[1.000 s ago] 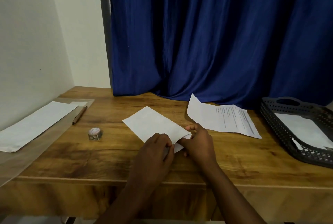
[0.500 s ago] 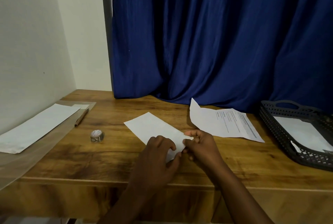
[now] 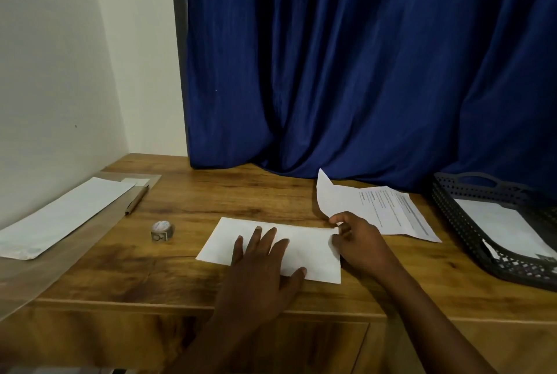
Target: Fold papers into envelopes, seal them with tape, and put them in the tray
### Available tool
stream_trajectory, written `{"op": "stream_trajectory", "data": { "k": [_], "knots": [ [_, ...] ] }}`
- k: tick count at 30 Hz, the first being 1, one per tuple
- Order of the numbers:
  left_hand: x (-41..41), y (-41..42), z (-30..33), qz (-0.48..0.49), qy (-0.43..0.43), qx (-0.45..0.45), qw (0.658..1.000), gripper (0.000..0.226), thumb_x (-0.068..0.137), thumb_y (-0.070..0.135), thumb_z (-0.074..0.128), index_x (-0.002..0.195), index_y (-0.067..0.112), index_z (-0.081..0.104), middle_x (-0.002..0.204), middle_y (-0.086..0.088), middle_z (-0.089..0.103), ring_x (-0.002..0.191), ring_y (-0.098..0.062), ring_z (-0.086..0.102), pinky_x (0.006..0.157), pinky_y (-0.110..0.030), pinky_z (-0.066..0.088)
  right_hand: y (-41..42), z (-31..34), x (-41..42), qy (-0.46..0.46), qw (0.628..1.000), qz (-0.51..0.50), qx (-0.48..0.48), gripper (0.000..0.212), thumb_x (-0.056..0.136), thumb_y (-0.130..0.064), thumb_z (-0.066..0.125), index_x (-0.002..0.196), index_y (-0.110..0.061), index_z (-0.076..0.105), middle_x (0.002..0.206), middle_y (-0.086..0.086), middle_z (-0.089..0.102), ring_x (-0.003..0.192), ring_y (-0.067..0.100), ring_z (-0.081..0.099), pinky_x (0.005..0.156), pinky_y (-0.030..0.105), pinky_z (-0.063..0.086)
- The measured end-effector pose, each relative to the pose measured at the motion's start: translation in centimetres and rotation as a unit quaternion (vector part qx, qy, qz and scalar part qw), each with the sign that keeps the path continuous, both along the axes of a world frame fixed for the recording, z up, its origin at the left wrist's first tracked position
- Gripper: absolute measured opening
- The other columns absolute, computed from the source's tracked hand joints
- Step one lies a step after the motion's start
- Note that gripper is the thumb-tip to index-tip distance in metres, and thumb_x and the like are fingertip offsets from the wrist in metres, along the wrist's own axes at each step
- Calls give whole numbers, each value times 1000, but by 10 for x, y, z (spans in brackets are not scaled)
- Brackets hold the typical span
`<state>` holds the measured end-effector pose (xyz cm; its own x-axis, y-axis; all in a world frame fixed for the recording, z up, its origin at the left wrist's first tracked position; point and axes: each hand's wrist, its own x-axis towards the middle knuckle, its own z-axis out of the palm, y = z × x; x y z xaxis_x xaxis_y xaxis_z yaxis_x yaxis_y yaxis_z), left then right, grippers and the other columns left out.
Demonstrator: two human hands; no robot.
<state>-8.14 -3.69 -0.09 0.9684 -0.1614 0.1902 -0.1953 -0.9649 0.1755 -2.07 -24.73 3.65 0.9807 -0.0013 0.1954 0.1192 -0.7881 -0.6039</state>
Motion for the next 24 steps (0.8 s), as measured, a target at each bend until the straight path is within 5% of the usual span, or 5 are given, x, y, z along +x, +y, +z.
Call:
{"op": "stream_trajectory", "data": {
  "k": [4,10,13,17,24],
  "knots": [
    [0,0,-1,-12,19,25,999,82,90,80,16,158,34,20,170,3,8,157,-20,2,126,-53,5,26,-7,-19,-156,986,19,-54,33,94,-32,63,127,-31,61,132,-10,58,115,7,56,91,18,43],
    [-8,2,2,-13,-73,16,997,69,80,62,24,133,29,52,138,6,51,128,-18,45,106,-38,35,61,-33,-29,-89,974,191,-85,50,106,-45,30,150,-26,42,158,-8,38,146,6,30,123,30,21],
    [-5,3,0,8,-70,11,997,60,92,56,27,145,32,40,153,6,38,138,-18,33,112,-35,31,60,-37,-27,-16,975,196,-106,54,106,-47,24,156,-26,28,164,-7,26,152,8,16,123,31,9],
    [4,5,-2,2,43,78,996,75,94,58,17,161,24,9,170,-1,-1,156,-24,-8,126,-51,1,59,-34,-26,0,961,216,-173,60,105,-53,18,158,-26,23,165,-6,22,153,9,11,125,37,5],
    [10,6,-1,10,100,85,991,83,93,72,2,161,26,-5,170,1,-12,155,-22,-15,125,-54,-5,23,-33,-23,52,951,153,-263,78,94,-70,11,160,-29,4,168,-7,-1,154,13,-4,123,40,-2]
  ]
}}
